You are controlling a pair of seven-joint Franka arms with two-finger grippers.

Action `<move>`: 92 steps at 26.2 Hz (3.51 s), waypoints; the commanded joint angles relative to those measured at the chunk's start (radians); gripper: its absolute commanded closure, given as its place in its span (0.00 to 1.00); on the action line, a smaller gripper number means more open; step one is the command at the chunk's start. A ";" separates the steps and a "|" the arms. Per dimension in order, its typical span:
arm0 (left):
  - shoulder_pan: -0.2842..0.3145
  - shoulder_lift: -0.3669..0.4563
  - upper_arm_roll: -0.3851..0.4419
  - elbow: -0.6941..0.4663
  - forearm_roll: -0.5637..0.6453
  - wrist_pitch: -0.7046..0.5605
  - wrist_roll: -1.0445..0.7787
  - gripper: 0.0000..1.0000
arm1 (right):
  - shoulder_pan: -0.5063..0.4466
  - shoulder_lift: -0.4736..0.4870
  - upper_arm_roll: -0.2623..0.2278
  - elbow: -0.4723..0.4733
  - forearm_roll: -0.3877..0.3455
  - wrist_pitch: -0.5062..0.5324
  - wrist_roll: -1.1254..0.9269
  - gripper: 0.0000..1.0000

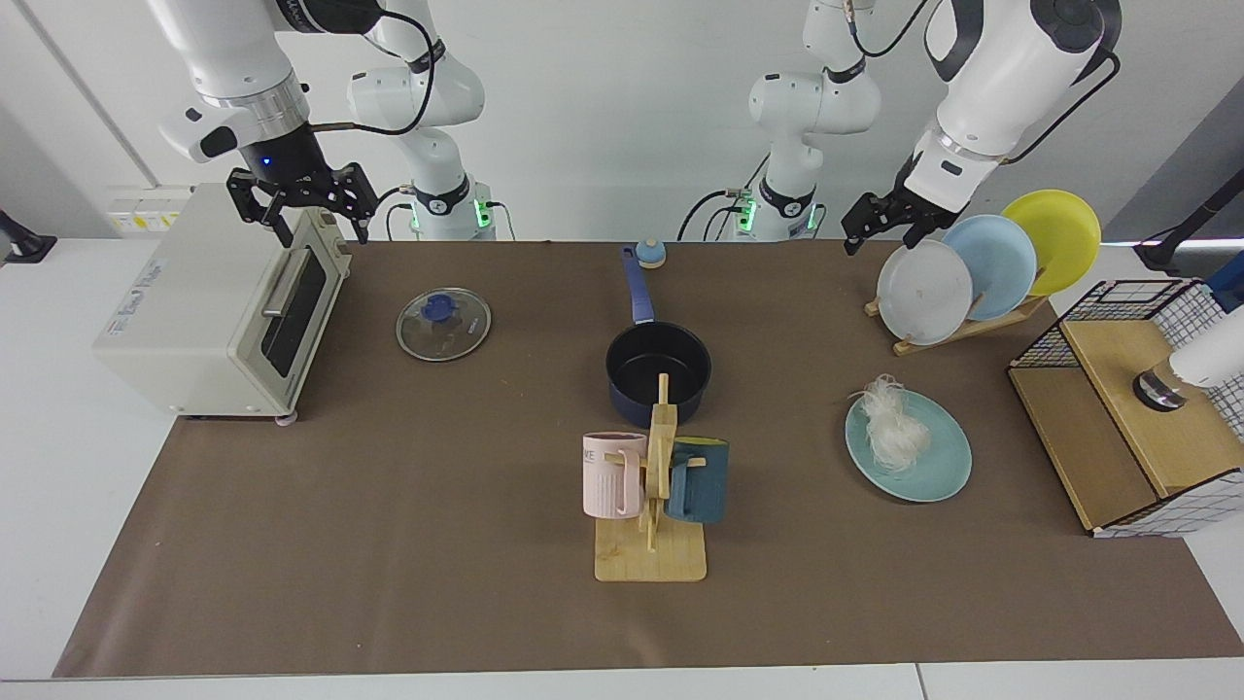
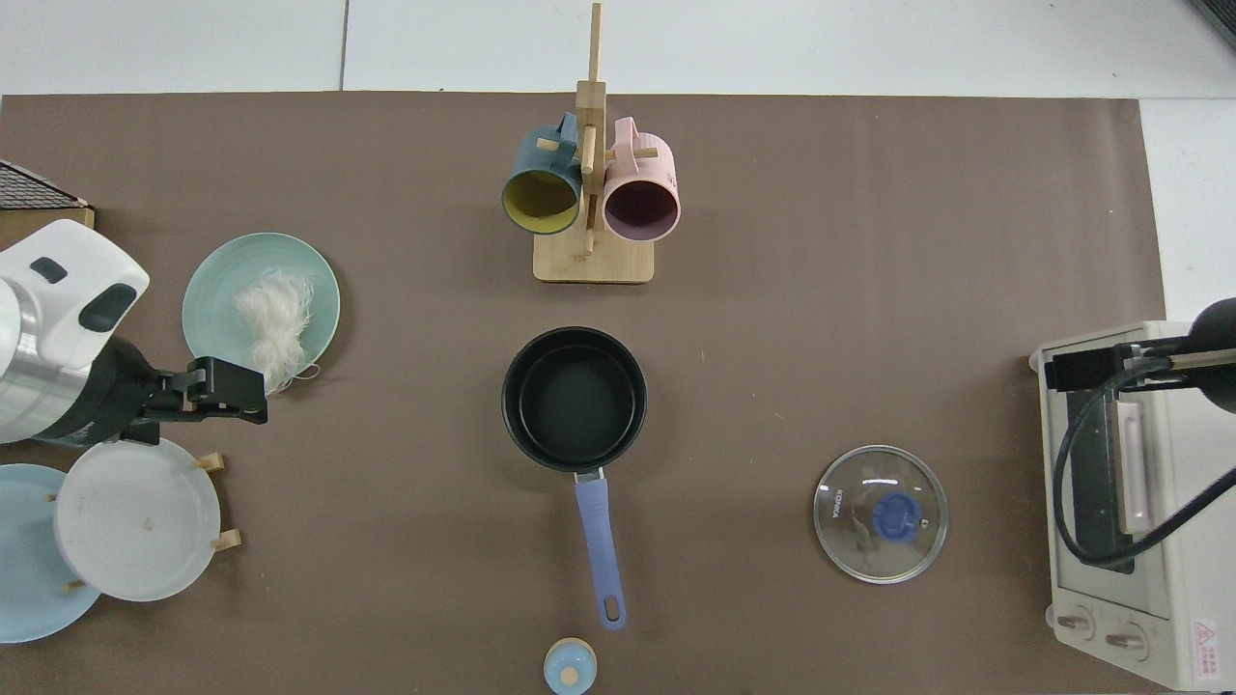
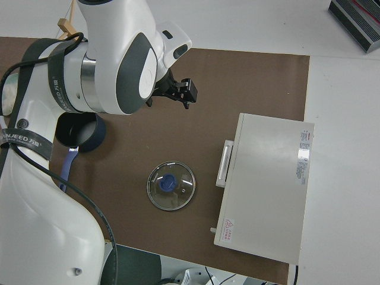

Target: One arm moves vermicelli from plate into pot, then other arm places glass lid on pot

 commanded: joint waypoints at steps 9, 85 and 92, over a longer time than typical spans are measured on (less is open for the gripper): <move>0.008 -0.012 -0.006 -0.004 -0.001 0.008 -0.004 0.00 | -0.005 -0.010 -0.006 -0.001 0.004 0.008 -0.031 0.00; 0.162 0.317 0.019 -0.008 0.007 0.558 0.259 0.00 | 0.166 -0.108 -0.003 -0.932 -0.011 0.683 0.366 0.00; 0.131 0.451 0.006 -0.019 0.007 0.680 0.339 0.00 | 0.158 -0.105 -0.003 -0.953 -0.030 0.723 0.366 0.01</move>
